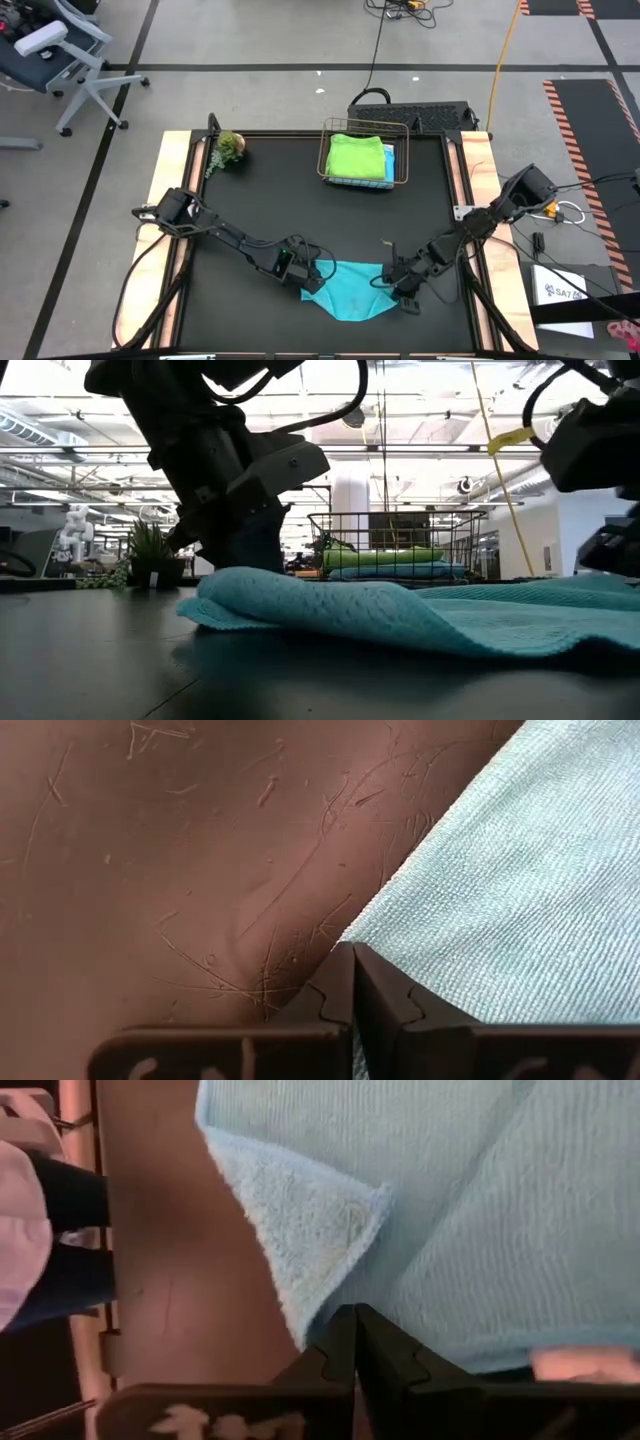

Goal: Fold microfiber towels
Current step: Fold the blue towel

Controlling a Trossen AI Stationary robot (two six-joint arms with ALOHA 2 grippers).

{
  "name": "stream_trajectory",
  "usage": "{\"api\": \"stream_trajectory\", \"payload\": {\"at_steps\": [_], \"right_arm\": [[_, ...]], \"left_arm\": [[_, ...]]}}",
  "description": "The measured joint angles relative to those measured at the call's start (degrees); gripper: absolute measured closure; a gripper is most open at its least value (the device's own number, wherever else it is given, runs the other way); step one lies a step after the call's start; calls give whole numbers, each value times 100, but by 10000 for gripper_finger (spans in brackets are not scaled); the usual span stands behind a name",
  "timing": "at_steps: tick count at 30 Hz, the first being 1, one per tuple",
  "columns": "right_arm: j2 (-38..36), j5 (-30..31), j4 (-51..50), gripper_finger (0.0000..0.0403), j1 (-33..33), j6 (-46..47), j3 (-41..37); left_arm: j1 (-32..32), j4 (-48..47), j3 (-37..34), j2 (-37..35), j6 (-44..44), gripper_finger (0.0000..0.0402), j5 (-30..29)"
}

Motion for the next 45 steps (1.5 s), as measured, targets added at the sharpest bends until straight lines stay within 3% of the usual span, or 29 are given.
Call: {"api": "stream_trajectory", "payload": {"at_steps": [7,11,19,26,33,37,45], "right_arm": [[-307,95,340,403,93,409,0],[-555,645,617,403,64,278,0],[-921,1157,685,403,39,14,0],[-755,2085,391,403,-121,-312,-2],[-445,2122,334,403,-317,-375,-5],[-420,2117,316,403,-355,-428,-4],[-372,2124,310,403,-496,-644,-47]], "left_arm": [[0,2,-2,0,13,396,-2],[0,7,-2,0,15,396,-2],[0,15,-4,0,-4,396,-2],[2,94,-9,0,-2,394,10],[-152,334,-33,-203,29,396,240],[-299,789,-20,-219,305,399,663],[-454,809,-4,-343,98,397,583]]}}
